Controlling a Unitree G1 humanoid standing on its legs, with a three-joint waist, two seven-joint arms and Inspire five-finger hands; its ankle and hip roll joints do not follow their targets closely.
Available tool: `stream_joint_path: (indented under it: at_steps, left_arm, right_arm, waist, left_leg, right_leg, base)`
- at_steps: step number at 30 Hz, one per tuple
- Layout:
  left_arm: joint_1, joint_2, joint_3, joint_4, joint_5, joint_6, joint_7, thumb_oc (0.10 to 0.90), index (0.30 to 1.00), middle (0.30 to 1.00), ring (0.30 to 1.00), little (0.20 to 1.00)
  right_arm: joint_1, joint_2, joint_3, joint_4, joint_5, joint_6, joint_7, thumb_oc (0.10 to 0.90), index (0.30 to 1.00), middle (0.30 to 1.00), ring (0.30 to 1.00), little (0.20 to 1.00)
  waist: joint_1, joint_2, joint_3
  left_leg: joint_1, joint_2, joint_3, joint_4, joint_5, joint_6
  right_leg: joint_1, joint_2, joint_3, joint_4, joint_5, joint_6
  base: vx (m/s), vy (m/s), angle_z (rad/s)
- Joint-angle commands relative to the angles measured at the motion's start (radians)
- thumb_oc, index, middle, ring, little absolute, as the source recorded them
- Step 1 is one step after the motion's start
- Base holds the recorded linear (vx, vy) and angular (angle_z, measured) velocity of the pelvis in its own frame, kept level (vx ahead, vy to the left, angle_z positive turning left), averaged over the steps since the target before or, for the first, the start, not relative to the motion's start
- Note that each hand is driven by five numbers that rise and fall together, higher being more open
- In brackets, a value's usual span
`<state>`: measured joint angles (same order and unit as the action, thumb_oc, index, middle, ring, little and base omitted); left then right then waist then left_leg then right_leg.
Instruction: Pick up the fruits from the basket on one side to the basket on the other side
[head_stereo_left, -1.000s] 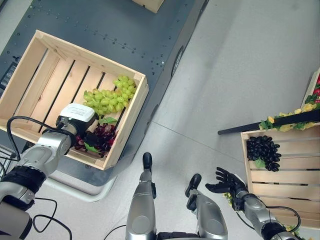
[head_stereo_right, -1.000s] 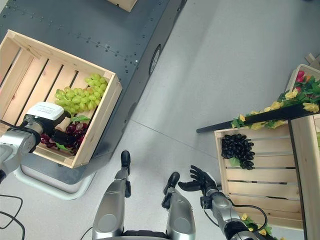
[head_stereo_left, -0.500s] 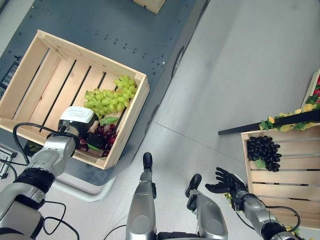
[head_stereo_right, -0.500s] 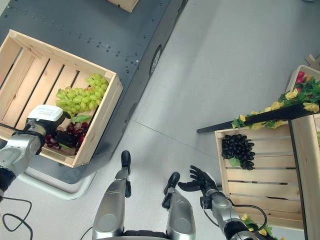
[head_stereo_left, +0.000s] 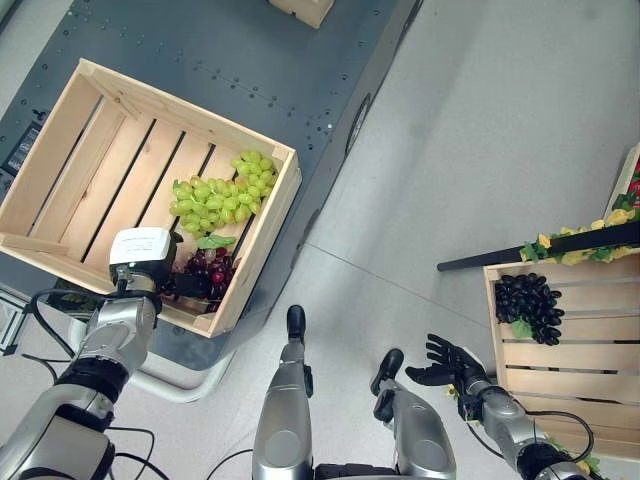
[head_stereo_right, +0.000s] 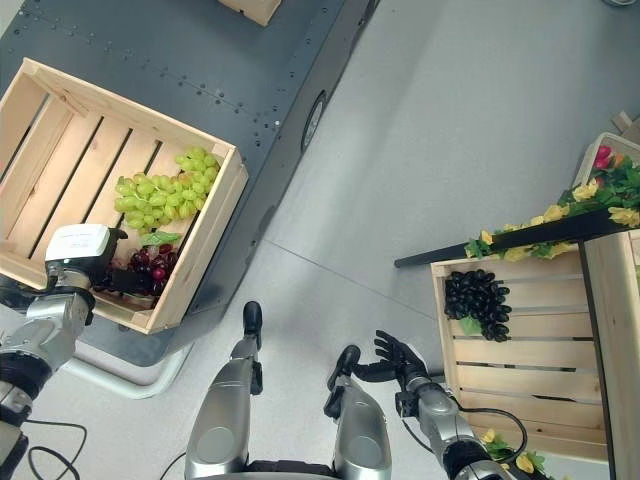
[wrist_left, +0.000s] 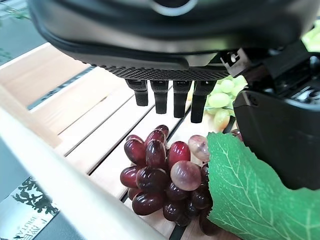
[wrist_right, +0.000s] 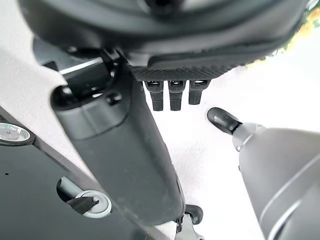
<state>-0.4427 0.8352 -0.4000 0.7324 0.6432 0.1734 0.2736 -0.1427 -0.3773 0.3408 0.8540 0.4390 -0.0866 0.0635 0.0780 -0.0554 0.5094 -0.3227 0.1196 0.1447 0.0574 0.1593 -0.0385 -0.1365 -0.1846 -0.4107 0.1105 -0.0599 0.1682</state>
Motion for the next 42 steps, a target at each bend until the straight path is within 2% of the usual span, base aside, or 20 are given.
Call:
stream_joint_path:
  at_steps: [1,7,15,18,22,25,27,35,36,37,38,39,42]
  left_arm:
    - [0.029,-0.098,-0.013,0.112,-0.029,0.040,0.062,0.800,0.900,0.900,0.900,0.900]
    - [0.027,-0.170,-0.027,0.172,-0.068,0.029,0.112,0.800,0.900,0.900,0.900,0.900]
    - [0.012,-0.214,-0.075,0.187,-0.083,-0.039,0.087,0.800,0.900,0.900,0.900,0.900]
    - [0.003,-0.207,-0.097,0.173,-0.093,-0.097,0.030,0.800,0.900,0.900,0.900,0.900]
    - [-0.004,-0.184,-0.119,0.130,-0.099,-0.127,-0.047,0.800,0.900,0.900,0.900,0.900]
    - [-0.005,-0.171,-0.126,0.109,-0.098,-0.157,-0.059,0.800,0.900,0.900,0.900,0.900]
    - [-0.014,-0.145,-0.138,0.081,-0.111,-0.208,-0.102,0.800,0.900,0.900,0.900,0.900]
    - [-0.030,-0.086,-0.161,0.016,-0.121,-0.235,-0.163,0.800,0.900,0.900,0.900,0.900]
    - [-0.034,-0.078,-0.163,0.010,-0.120,-0.232,-0.165,0.679,0.719,0.719,0.719,0.719]
    - [-0.035,-0.075,-0.165,0.005,-0.115,-0.226,-0.165,0.599,0.599,0.599,0.599,0.599]
    - [-0.035,-0.075,-0.166,0.002,-0.112,-0.220,-0.161,0.461,0.392,0.392,0.392,0.392]
    - [-0.035,-0.075,-0.165,0.003,-0.112,-0.220,-0.160,0.400,0.300,0.300,0.300,0.300]
    - [-0.036,-0.073,-0.168,0.000,-0.106,-0.213,-0.148,0.400,0.300,0.300,0.300,0.300]
  right_arm:
    - [-0.002,-0.041,0.007,-0.030,0.002,-0.001,-0.023,0.800,0.900,0.900,0.900,0.900]
    - [-0.013,-0.035,0.019,-0.024,-0.001,0.003,-0.030,0.800,0.900,0.900,0.900,0.900]
    - [-0.026,-0.040,0.031,-0.038,-0.009,0.023,-0.042,0.800,0.900,0.900,0.900,0.900]
    - [-0.028,-0.047,0.033,-0.042,-0.010,0.025,-0.041,0.800,0.900,0.900,0.900,0.900]
    - [-0.027,-0.059,0.030,-0.056,-0.020,0.039,-0.043,0.800,0.900,0.900,0.900,0.900]
    - [-0.027,-0.065,0.031,-0.060,-0.020,0.040,-0.041,0.800,0.900,0.900,0.900,0.900]
    - [-0.025,-0.075,0.026,-0.067,-0.019,0.045,-0.042,0.800,0.900,0.900,0.900,0.900]
    - [-0.019,-0.087,0.020,-0.059,-0.020,0.030,-0.031,0.800,0.900,0.900,0.900,0.900]
    - [-0.018,-0.085,0.020,-0.055,-0.019,0.026,-0.032,0.800,0.900,0.900,0.900,0.900]
    - [-0.017,-0.085,0.019,-0.053,-0.017,0.023,-0.031,0.800,0.900,0.900,0.900,0.900]
    - [-0.018,-0.080,0.020,-0.046,-0.015,0.018,-0.033,0.800,0.900,0.900,0.900,0.900]
    - [-0.018,-0.079,0.020,-0.044,-0.015,0.017,-0.033,0.800,0.900,0.900,0.900,0.900]
    - [-0.020,-0.075,0.021,-0.032,-0.011,0.011,-0.030,0.800,0.900,0.900,0.900,0.900]
  waist:
    - [-0.007,-0.021,0.005]
    - [-0.013,-0.028,0.005]
    - [-0.026,-0.030,0.009]
    - [-0.032,-0.027,0.010]
    - [-0.043,-0.017,0.010]
    - [-0.045,-0.015,0.009]
    - [-0.048,-0.010,0.009]
    - [-0.049,-0.005,0.006]
    - [-0.048,-0.004,0.005]
    - [-0.048,-0.004,0.004]
    - [-0.046,-0.003,0.004]
    - [-0.046,-0.003,0.003]
    - [-0.043,-0.005,0.001]
  left_leg:
    - [0.001,-0.018,0.063,0.097,-0.133,-0.031]
    - [0.006,-0.014,0.065,0.096,-0.131,-0.032]
    - [0.008,-0.014,0.071,0.106,-0.133,-0.032]
    - [0.010,-0.016,0.075,0.107,-0.135,-0.030]
    - [0.012,-0.022,0.078,0.107,-0.135,-0.027]
    - [0.015,-0.023,0.083,0.101,-0.134,-0.027]
    - [0.013,-0.025,0.085,0.103,-0.136,-0.025]
    - [0.012,-0.025,0.084,0.104,-0.138,-0.023]
    - [0.011,-0.024,0.084,0.104,-0.140,-0.024]
    - [0.012,-0.025,0.084,0.104,-0.141,-0.023]
    - [0.012,-0.025,0.084,0.106,-0.142,-0.021]
    - [0.012,-0.025,0.084,0.106,-0.142,-0.021]
    - [0.013,-0.023,0.084,0.103,-0.141,-0.022]
  right_leg:
    - [-0.131,0.014,0.007,0.128,-0.009,-0.074]
    - [-0.131,0.019,0.010,0.134,-0.014,-0.079]
    - [-0.134,0.019,0.021,0.140,-0.013,-0.078]
    - [-0.136,0.016,0.025,0.142,-0.012,-0.075]
    - [-0.141,0.010,0.033,0.140,-0.004,-0.067]
    - [-0.139,0.010,0.034,0.133,0.000,-0.064]
    - [-0.145,0.007,0.036,0.139,-0.002,-0.063]
    - [-0.148,0.004,0.036,0.145,-0.003,-0.060]
    - [-0.148,0.004,0.035,0.144,-0.004,-0.060]
    - [-0.147,0.004,0.034,0.143,-0.004,-0.061]
    - [-0.148,0.002,0.032,0.146,-0.004,-0.061]
    - [-0.148,0.001,0.031,0.146,-0.004,-0.060]
    - [-0.147,0.001,0.030,0.143,-0.001,-0.059]
  base:
    - [0.00,0.000,0.00]
    - [0.00,0.000,0.00]
    - [0.00,0.010,-0.02]
    - [0.00,0.039,-0.03]
    - [0.01,0.051,-0.04]
    - [0.00,0.023,-0.04]
    - [0.00,0.026,-0.08]
    - [0.00,0.002,-0.01]
    - [0.00,0.000,0.00]
    - [0.00,0.000,0.00]
    - [0.00,0.000,0.00]
    - [0.00,0.000,0.00]
    - [0.00,0.000,0.00]
